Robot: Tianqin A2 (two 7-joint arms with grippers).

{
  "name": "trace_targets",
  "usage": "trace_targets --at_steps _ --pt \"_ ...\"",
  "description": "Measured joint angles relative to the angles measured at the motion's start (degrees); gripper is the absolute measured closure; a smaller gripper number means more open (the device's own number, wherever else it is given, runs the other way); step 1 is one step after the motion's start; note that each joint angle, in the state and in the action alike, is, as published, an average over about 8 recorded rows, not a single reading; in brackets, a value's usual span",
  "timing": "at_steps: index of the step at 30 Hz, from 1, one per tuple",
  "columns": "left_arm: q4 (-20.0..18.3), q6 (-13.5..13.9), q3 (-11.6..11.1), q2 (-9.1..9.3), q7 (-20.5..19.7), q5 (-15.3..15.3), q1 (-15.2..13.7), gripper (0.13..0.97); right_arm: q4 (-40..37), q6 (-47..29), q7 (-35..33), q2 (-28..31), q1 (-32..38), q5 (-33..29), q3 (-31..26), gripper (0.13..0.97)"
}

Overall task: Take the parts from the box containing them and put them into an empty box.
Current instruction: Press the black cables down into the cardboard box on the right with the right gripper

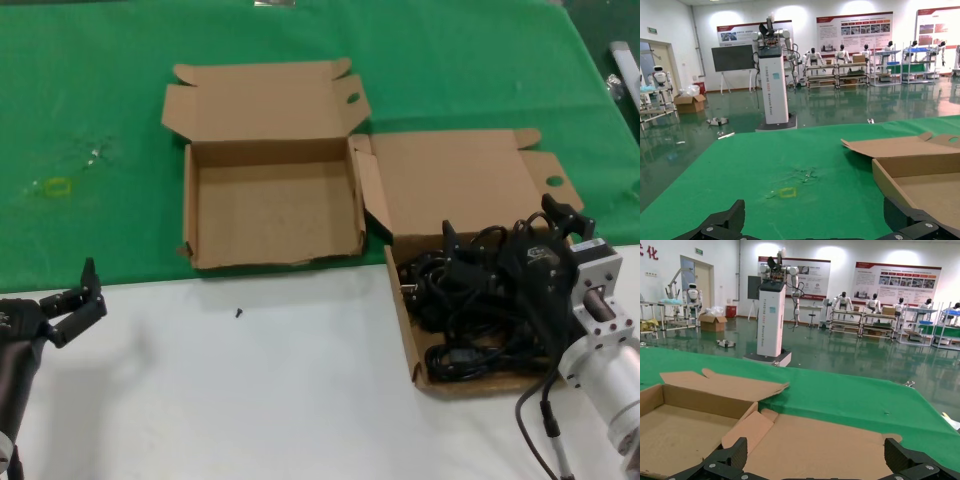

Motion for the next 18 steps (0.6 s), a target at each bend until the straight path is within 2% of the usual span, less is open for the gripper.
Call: trace_targets --at_steps 12,18 --pt "0.00 0.00 0.00 0.00 0.00 0.00 0.00 0.141 0.00 0.00 0.00 0.00 0.00 0.00 0.00 0.129" --pt "0.00 0.00 0.00 0.00 0.00 0.00 0.00 0.196 0.03 0.13 0.06 0.09 0.02 0.04 -0.14 0.129"
